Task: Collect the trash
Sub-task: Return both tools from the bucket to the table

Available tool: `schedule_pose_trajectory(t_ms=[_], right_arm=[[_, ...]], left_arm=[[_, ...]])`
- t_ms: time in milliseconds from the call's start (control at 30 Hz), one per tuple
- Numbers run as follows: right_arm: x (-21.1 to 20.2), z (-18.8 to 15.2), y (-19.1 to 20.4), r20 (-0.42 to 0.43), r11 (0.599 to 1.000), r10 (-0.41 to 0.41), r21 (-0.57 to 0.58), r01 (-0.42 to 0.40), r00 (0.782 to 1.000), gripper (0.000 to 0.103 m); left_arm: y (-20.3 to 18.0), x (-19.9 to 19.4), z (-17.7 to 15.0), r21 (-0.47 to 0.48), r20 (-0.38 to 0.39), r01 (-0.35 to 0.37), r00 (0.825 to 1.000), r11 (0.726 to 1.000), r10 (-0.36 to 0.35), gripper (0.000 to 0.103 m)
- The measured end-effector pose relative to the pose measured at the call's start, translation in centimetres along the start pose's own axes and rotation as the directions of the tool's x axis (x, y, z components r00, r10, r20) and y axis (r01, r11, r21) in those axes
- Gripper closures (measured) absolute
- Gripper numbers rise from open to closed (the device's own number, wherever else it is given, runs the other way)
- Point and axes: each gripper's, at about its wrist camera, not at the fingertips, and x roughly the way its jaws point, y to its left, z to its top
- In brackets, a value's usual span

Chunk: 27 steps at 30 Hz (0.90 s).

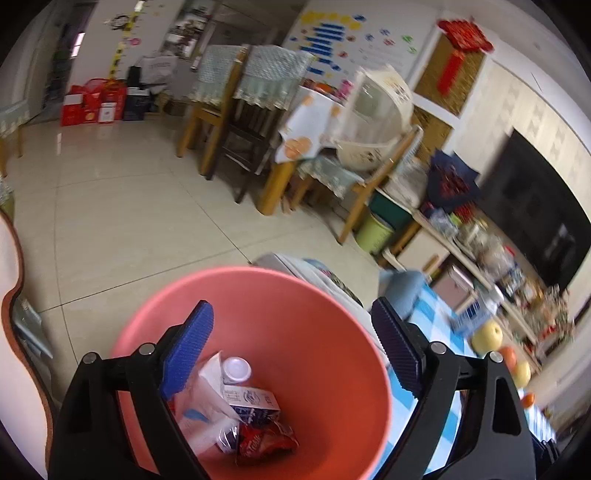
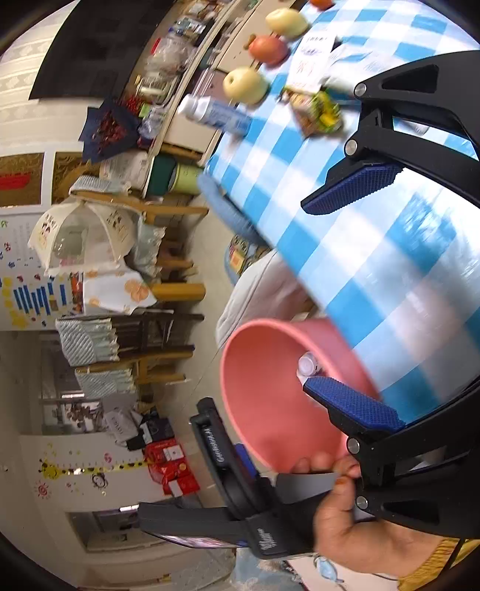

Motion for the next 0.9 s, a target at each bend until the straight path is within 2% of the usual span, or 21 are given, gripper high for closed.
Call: schedule_pose_trajectory(t_ms=[167, 333, 433, 667, 900], right_arm=[[-1.8, -2.4, -2.0, -0.026, 0.999, -0.026, 0.03, 0.027, 0.999, 0.014], [-3.3, -4.6, -3.8, -0.044, 0.996, -0.063, 0.064, 0.065, 0.997, 0.009], [-4.1, -5.6, -4.7, -0.055, 0.993, -0.08, 0.085, 0.085, 0.995, 0.008], [-6.1, -7.2, -7.1, -0.032, 0.986, -0.118, 0.116, 0.121, 0.993, 0.007], [-7.4, -8.6, -9.4, -0.016, 0.981, -0.153, 0.119, 0.153, 0.988, 0.006]], left_arm=[[-2.7, 0.0, -1.1, 0.106, -0.014, 0.021, 1.0, 0.994, -0.02, 0.015], [-4.9, -0.4, -2.6, 0.14, -0.016, 0.09, 0.996, 0.986, -0.088, 0.015], [-6.3, -0.6, -3.5, 0.166, -0.022, 0.108, 0.994, 0.98, -0.106, 0.015], [-10.1, -0.1, -6.3, 0.28, -0.072, 0.108, 0.993, 0.954, -0.092, 0.015], [-12.8, 0.3, -8.7, 0.359, -0.145, 0.147, 0.984, 0.922, -0.101, 0.015]])
